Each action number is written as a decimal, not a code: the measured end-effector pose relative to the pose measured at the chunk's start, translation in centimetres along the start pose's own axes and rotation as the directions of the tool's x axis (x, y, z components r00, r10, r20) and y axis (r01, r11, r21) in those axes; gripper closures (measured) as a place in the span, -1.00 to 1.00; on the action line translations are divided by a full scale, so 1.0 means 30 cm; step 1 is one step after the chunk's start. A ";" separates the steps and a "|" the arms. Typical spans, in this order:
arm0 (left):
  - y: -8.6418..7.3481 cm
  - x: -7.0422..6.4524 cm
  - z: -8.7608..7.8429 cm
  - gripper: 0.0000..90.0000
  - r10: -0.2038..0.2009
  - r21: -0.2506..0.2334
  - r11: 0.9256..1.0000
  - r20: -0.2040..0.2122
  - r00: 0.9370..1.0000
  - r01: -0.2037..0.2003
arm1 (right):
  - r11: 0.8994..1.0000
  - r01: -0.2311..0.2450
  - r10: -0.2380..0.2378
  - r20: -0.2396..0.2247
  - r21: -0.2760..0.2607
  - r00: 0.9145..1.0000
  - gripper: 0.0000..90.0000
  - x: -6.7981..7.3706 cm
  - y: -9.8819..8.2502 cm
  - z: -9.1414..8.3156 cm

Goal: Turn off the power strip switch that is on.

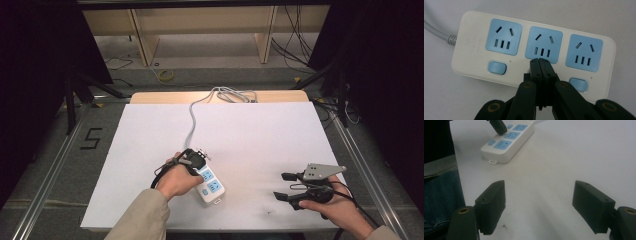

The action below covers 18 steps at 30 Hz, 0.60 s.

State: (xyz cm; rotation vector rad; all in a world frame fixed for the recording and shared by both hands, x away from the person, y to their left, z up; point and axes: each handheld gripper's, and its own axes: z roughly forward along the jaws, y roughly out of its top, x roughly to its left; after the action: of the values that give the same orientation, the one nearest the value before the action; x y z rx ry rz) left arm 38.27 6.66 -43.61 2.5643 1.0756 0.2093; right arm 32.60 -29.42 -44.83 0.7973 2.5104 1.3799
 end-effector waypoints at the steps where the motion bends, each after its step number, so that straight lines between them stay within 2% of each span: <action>1: 0.000 0.000 0.000 1.00 -0.001 -0.001 1.000 0.001 1.000 0.001 | 1.000 0.000 0.000 0.000 0.000 1.000 -0.40 0.000 0.000 0.000; 18: 0.002 0.005 -0.001 1.00 -0.003 0.005 1.000 0.007 1.000 0.003 | 1.000 -0.002 0.002 0.000 -0.001 1.000 -0.40 -0.001 0.000 0.000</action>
State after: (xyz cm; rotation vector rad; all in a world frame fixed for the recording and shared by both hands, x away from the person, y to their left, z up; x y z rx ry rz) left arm 38.41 6.73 -43.56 2.5654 1.0783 0.1971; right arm 32.62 -29.46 -44.83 0.7998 2.5090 1.3815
